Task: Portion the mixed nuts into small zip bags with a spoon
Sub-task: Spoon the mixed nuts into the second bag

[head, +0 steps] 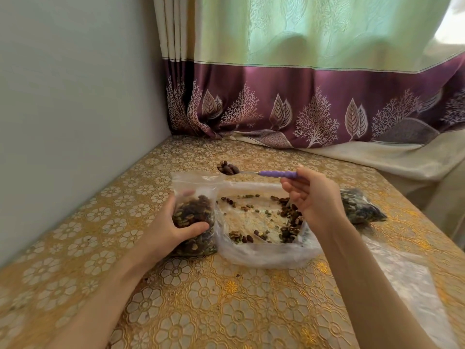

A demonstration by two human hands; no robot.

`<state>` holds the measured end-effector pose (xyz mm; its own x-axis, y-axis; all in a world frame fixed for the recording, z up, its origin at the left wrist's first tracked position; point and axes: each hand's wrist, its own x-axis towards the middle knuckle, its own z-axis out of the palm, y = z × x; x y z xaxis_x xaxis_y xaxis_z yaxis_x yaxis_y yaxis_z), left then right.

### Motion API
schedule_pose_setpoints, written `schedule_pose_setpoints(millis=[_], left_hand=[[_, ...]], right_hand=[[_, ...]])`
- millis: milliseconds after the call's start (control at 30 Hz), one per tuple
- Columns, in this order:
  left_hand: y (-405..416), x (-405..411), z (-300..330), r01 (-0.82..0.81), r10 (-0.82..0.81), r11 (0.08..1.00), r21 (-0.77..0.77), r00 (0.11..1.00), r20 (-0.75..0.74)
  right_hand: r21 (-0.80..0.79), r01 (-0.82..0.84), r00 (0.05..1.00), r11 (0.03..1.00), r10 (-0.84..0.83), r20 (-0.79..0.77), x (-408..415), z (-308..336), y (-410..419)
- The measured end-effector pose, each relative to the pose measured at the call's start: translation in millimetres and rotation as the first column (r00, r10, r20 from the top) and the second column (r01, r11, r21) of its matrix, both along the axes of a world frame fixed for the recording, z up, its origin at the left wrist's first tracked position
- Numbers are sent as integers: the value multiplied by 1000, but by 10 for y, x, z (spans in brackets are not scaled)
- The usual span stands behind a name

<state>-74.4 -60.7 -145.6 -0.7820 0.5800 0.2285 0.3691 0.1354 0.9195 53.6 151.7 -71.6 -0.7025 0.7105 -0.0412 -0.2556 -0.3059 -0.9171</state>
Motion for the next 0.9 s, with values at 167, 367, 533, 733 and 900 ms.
schedule_pose_setpoints(millis=[167, 367, 533, 733, 900], left_hand=[[2, 7, 8, 5, -5, 1000, 7, 1000, 12], [3, 4, 8, 11, -14, 999, 47, 997, 75], [-2, -5, -4, 6, -11, 998, 64, 997, 73], [1, 19, -9, -12, 1, 994, 110, 995, 96], [12, 30, -13, -27, 17, 993, 117, 996, 82]], right_hand=[[138, -52, 994, 989, 64, -86, 23, 126, -221], [303, -200, 970, 932, 233, -74, -1, 146, -345], [274, -173, 968, 946, 214, -128, -3, 147, -286], [188, 25, 983, 982, 10, -185, 46, 110, -54], [250, 187, 982, 950, -186, -29, 101, -27, 210]])
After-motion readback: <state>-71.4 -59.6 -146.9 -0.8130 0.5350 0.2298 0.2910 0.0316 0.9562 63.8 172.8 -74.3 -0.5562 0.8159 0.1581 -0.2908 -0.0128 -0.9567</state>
